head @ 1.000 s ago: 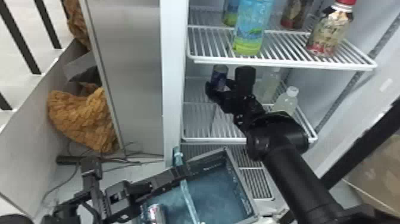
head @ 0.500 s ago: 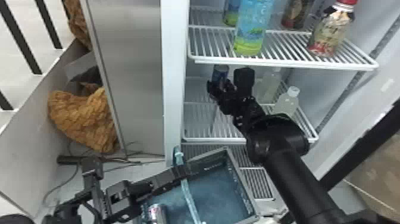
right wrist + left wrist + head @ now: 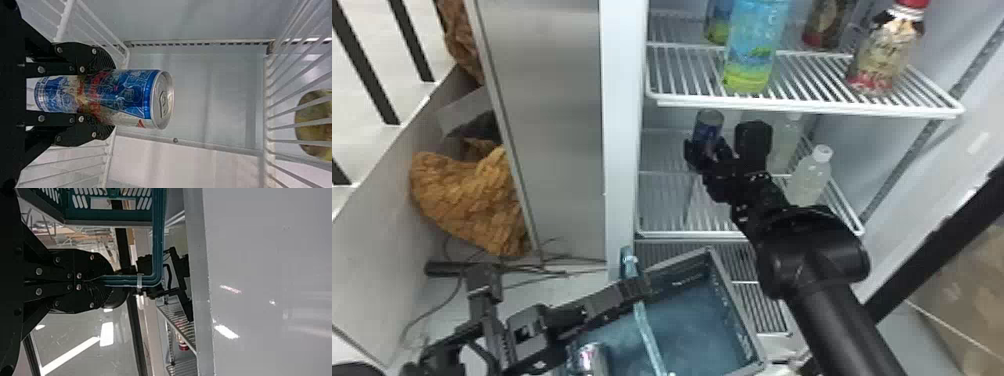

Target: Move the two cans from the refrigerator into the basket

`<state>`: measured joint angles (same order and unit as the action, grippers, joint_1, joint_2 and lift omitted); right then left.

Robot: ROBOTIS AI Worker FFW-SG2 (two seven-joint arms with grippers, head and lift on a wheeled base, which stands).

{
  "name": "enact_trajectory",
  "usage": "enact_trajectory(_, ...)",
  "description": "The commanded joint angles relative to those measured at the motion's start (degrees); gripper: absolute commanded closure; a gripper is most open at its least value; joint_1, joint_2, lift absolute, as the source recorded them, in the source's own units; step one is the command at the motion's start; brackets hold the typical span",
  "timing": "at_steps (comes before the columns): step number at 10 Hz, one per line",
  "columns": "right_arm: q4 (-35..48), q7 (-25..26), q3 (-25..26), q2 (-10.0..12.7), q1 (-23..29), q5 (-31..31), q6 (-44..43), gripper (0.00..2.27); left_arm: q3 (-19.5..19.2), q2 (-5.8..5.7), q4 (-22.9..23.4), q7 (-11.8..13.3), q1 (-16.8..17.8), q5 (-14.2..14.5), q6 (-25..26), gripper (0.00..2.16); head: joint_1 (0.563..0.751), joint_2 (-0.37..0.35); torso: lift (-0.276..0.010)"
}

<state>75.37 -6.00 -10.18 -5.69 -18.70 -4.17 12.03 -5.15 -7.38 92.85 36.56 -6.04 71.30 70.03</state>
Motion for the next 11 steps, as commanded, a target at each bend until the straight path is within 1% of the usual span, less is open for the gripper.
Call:
enact_trajectory(1, 4.2, -0.1, -0.1, -0.5, 2.5, -1.0, 1.6, 1.28, 0.0, 0.00, 0.0, 0.0, 0.0, 0.0, 0.0, 1.21, 0.695, -0.137, -0.219)
enact_trajectory(5, 16.8, -0.8, -1.5, -2.4, 9.6, -4.5, 7.2, 1.28, 0.0, 0.00, 0.0, 0.0, -0.1, -0.1, 0.0, 1.21, 0.695, -0.123, -0.219)
enact_trajectory(8, 24.4, -1.5, -1.8, -3.7, 13.9, -6.2, 10.9, 1.28, 0.1, -0.09, 0.0, 0.0, -0.1, -0.1, 0.0, 1.21, 0.695, -0.111, -0.219)
enact_trajectory(11, 34.4, -2.1, -1.0, -5.1, 19.4, -8.1, 16.1, 1.28, 0.0, -0.09, 0.0, 0.0, -0.1, -0.2, 0.0, 1.21, 0.695, -0.102, -0.219)
